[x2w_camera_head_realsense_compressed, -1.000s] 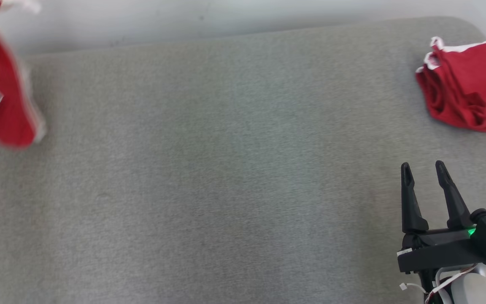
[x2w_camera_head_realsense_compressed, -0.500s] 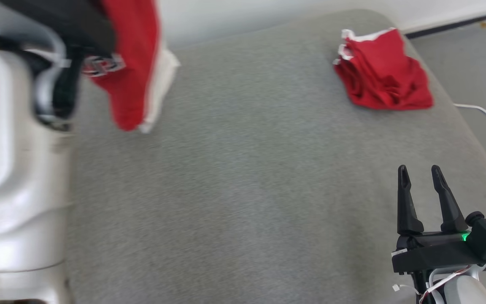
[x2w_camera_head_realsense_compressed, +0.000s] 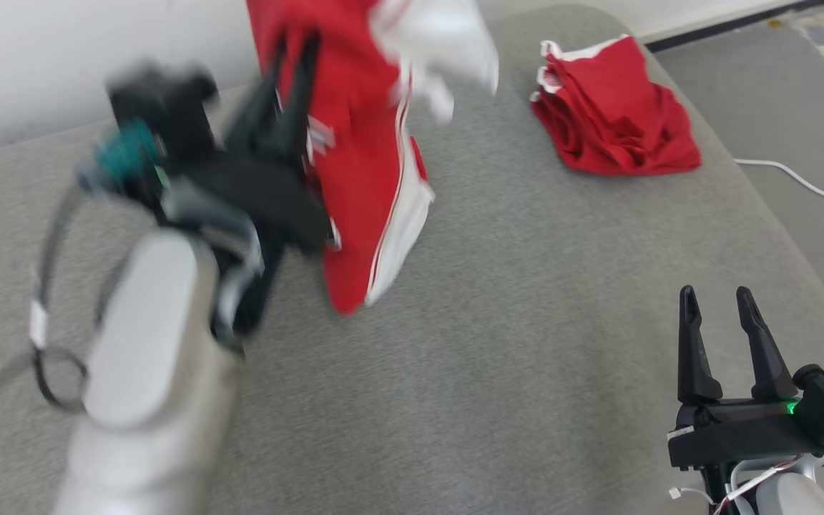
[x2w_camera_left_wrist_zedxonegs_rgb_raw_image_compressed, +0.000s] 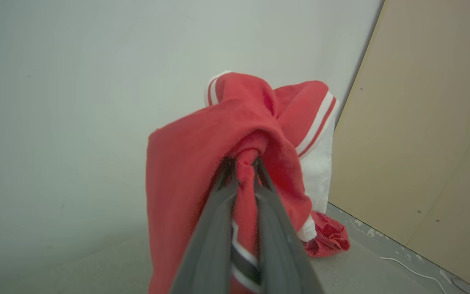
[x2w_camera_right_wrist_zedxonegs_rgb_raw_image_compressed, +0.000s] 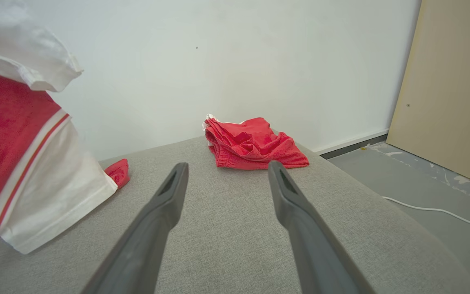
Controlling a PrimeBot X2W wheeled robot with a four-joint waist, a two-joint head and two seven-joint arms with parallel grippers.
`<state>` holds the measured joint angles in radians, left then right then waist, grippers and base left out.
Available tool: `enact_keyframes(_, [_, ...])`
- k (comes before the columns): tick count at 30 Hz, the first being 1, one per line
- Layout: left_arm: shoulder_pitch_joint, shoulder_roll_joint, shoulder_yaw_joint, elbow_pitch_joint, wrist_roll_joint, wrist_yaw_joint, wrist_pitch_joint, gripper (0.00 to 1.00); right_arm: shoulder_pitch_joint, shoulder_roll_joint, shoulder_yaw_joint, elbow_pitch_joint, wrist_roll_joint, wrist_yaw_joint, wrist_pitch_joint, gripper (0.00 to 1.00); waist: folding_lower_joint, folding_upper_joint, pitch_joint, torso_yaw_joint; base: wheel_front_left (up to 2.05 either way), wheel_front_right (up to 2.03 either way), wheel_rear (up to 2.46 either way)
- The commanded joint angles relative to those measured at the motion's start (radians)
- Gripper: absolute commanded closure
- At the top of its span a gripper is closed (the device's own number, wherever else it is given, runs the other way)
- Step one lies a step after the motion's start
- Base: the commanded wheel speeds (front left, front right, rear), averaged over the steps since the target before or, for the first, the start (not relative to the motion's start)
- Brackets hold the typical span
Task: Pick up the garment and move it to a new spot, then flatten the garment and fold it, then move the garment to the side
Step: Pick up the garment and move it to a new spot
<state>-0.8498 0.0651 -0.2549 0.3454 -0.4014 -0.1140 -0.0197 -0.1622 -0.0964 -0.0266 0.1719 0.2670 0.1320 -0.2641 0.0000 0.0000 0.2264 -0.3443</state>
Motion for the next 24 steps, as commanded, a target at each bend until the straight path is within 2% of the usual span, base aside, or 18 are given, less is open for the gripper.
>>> enact_keyframes(1, [0.068, -0.005, -0.010, -0.012, -0.010, 0.004, -0.013, 1.00, 0.012, -0.004, 0.001, 0.000, -0.003, -0.003, 0.000, 0.00, 0.0000, 0.0000, -0.014, 0.047, 0.00, 0.00, 0.00])
enact_keyframes(8, [0.413, -0.012, -0.085, -0.079, -0.068, 0.045, -0.070, 1.00, 0.030, -0.024, 0.014, 0.011, -0.008, -0.003, 0.000, 0.00, 0.0000, 0.0000, -0.048, 0.120, 0.00, 0.00, 0.00])
enact_keyframes(14, [0.643, -0.013, -0.177, -0.066, -0.091, 0.057, -0.077, 1.00, 0.047, -0.037, 0.024, 0.020, -0.009, -0.003, 0.000, 0.00, 0.0000, 0.0000, -0.077, 0.156, 0.00, 0.00, 0.00])
enact_keyframes(15, [0.661, -0.013, -0.189, -0.062, -0.084, 0.057, -0.082, 0.12, 0.049, -0.037, 0.025, 0.021, -0.010, -0.003, 0.000, 0.00, 0.0000, 0.0000, -0.081, 0.163, 0.00, 0.00, 0.00])
enact_keyframes(16, [0.672, -0.013, -0.199, -0.060, -0.074, 0.062, -0.093, 0.00, 0.055, -0.039, 0.022, 0.021, -0.012, -0.003, 0.000, 0.00, 0.0000, 0.0000, -0.088, 0.171, 0.00, 0.00, 0.00])
enact_keyframes(24, [0.685, 0.002, -0.196, -0.112, -0.048, 0.079, -0.169, 0.00, 0.090, -0.054, 0.019, 0.026, -0.013, -0.003, 0.000, 0.00, 0.0000, 0.0000, -0.141, 0.229, 0.00, 0.00, 0.00])
